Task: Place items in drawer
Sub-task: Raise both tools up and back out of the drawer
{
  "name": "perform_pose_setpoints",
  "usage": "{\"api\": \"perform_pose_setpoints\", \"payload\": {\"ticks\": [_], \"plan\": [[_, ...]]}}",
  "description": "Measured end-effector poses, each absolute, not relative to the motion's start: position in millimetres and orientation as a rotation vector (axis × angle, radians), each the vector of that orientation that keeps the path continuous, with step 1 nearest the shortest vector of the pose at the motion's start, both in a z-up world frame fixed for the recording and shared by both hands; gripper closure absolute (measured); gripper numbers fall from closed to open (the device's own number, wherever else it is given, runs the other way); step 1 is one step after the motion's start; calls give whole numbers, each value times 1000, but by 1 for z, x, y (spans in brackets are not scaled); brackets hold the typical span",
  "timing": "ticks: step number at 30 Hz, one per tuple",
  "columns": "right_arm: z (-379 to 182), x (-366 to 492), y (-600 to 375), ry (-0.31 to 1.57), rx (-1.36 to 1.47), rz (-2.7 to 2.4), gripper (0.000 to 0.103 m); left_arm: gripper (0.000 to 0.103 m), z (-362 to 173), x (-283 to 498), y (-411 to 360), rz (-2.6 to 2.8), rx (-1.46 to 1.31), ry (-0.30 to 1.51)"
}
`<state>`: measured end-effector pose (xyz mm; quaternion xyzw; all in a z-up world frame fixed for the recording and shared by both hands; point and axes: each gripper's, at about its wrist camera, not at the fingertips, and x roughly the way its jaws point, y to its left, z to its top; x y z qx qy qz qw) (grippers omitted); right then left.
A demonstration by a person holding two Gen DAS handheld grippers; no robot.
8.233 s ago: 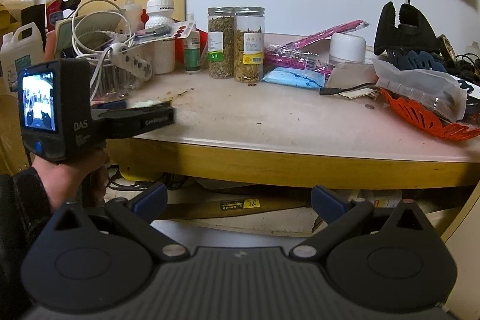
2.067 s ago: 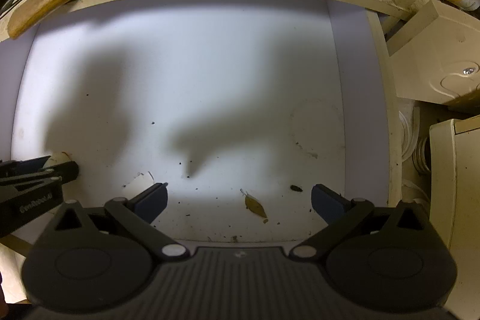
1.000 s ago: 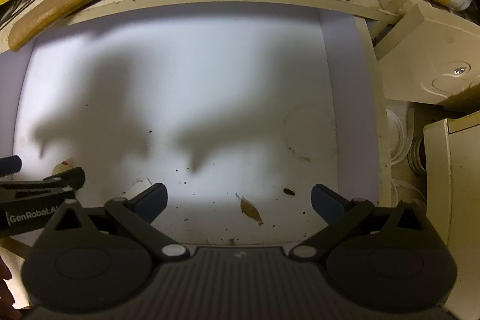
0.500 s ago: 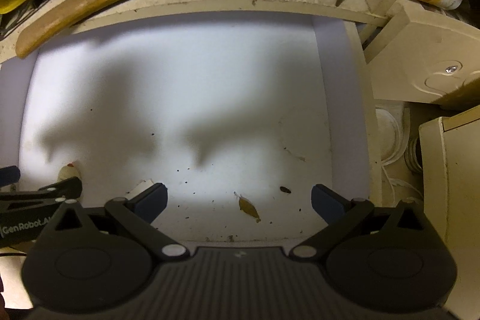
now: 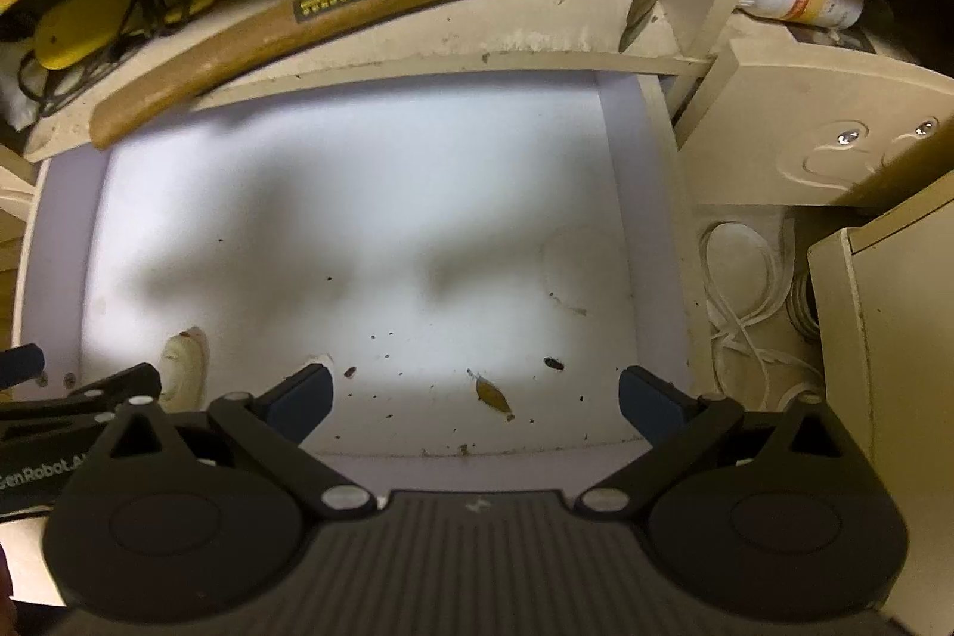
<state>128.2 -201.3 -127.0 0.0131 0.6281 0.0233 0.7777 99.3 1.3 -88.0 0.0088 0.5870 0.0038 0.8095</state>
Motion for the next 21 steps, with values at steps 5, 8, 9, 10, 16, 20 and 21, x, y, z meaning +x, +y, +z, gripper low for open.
{"api": "perform_pose_setpoints", "payload": {"ticks": [5,8,9,10,16,20,21], "plan": [[-114,118,-202,1335,22,52,1,4,-78,90,1,-1,9,1229],[-107,112,-204,1322,32,57,1,4,-71,86,1,-5,3,1209],[-104,110,-204,1317,33,57,1,4,-68,84,1,-7,1,1203],[-102,108,-204,1312,35,57,1,4,-66,82,1,-8,-1,1197],[-91,97,-204,1289,37,64,1,4,-59,75,3,-9,-1,1182],[-89,92,-205,1289,42,67,1,4,-60,72,4,-6,-3,1191],[-89,91,-205,1291,42,67,1,4,-61,71,4,-7,-1,1195]]}}
